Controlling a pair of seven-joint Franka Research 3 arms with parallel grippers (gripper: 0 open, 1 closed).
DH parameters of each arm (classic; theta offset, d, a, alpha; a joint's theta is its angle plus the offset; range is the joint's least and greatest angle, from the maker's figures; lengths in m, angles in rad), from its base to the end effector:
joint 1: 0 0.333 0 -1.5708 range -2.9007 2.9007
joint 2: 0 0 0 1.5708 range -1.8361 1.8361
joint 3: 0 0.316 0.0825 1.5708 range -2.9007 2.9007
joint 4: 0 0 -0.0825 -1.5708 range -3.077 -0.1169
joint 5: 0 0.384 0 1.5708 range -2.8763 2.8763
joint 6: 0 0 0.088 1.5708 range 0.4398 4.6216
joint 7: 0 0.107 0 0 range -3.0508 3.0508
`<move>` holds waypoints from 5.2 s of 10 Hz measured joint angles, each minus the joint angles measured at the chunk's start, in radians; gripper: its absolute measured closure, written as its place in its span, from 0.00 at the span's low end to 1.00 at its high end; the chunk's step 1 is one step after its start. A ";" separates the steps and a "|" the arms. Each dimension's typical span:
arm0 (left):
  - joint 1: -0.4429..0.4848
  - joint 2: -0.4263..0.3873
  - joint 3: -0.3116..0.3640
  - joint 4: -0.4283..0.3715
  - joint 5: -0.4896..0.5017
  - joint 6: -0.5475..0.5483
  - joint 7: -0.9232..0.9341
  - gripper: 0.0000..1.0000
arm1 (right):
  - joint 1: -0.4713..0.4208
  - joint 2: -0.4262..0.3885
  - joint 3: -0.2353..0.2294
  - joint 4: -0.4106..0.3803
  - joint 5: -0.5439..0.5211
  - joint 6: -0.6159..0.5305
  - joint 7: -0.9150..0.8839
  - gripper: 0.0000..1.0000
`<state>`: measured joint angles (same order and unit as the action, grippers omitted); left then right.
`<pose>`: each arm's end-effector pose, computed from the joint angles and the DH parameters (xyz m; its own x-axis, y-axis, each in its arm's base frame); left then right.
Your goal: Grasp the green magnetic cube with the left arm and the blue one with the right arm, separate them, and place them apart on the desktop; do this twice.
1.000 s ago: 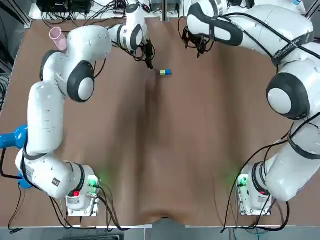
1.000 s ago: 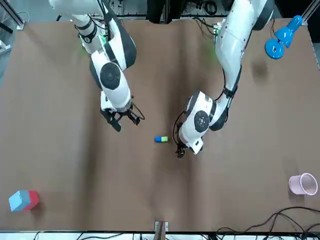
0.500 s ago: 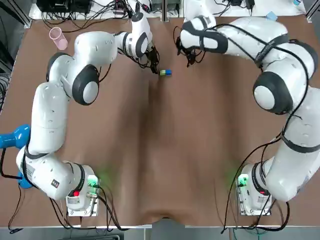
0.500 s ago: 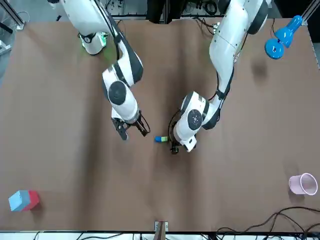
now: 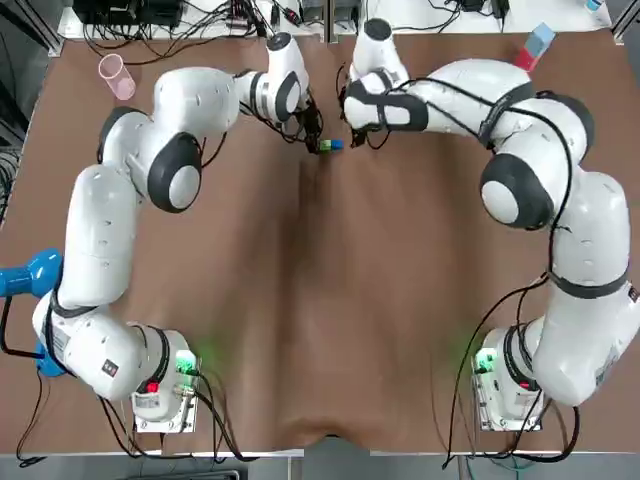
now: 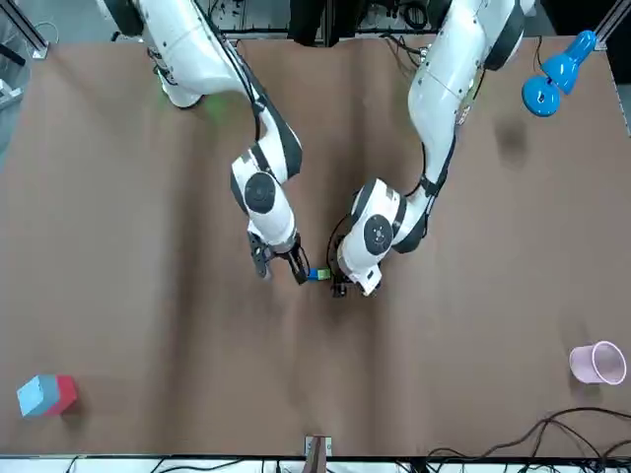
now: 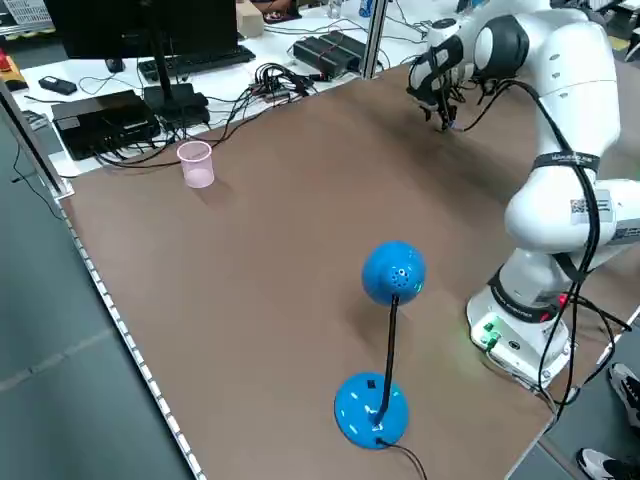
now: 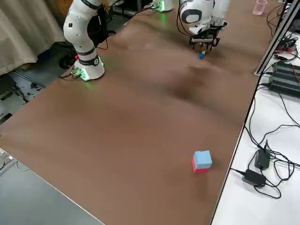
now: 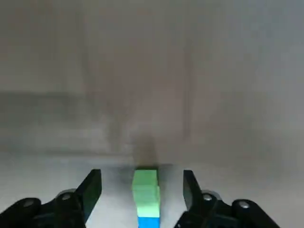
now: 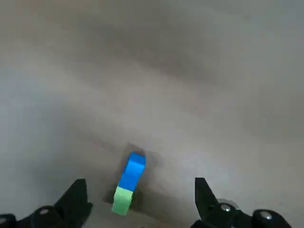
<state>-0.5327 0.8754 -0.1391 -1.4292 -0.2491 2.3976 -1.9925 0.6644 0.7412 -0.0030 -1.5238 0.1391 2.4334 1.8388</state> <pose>0.5862 -0.4426 0.1826 0.0092 0.9582 -0.2859 0.9977 -0.0279 -0.0615 0.5731 0.4470 0.2374 0.2978 -0.9437 -0.1438 -0.9512 -0.2806 -0.1287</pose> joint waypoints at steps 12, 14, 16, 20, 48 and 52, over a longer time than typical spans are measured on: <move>-0.017 0.026 0.001 0.003 -0.008 0.058 -0.001 0.46 | 0.043 0.183 0.003 0.141 0.001 0.087 0.269 0.15; -0.016 0.026 0.001 0.004 -0.008 0.060 -0.001 0.52 | 0.058 0.183 0.003 0.141 0.001 0.094 0.278 0.19; -0.015 0.026 0.002 0.006 -0.008 0.062 -0.001 0.64 | 0.060 0.185 0.002 0.141 0.001 0.096 0.279 0.30; -0.014 0.026 0.003 0.007 -0.008 0.062 0.000 0.76 | 0.060 0.185 -0.007 0.142 0.001 0.098 0.278 0.38; 0.152 0.134 0.015 0.178 0.154 0.653 0.458 0.75 | -0.014 0.182 0.034 0.156 -0.058 0.078 0.277 0.38; 0.134 0.126 0.015 0.171 0.154 0.629 0.481 0.14 | -0.035 0.179 0.035 0.161 -0.063 0.040 0.276 0.41</move>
<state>-0.3988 1.0011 -0.1246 -1.2578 -0.0951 3.0271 -1.5120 0.6292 0.9205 0.0322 -1.3629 0.0764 2.4734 2.1148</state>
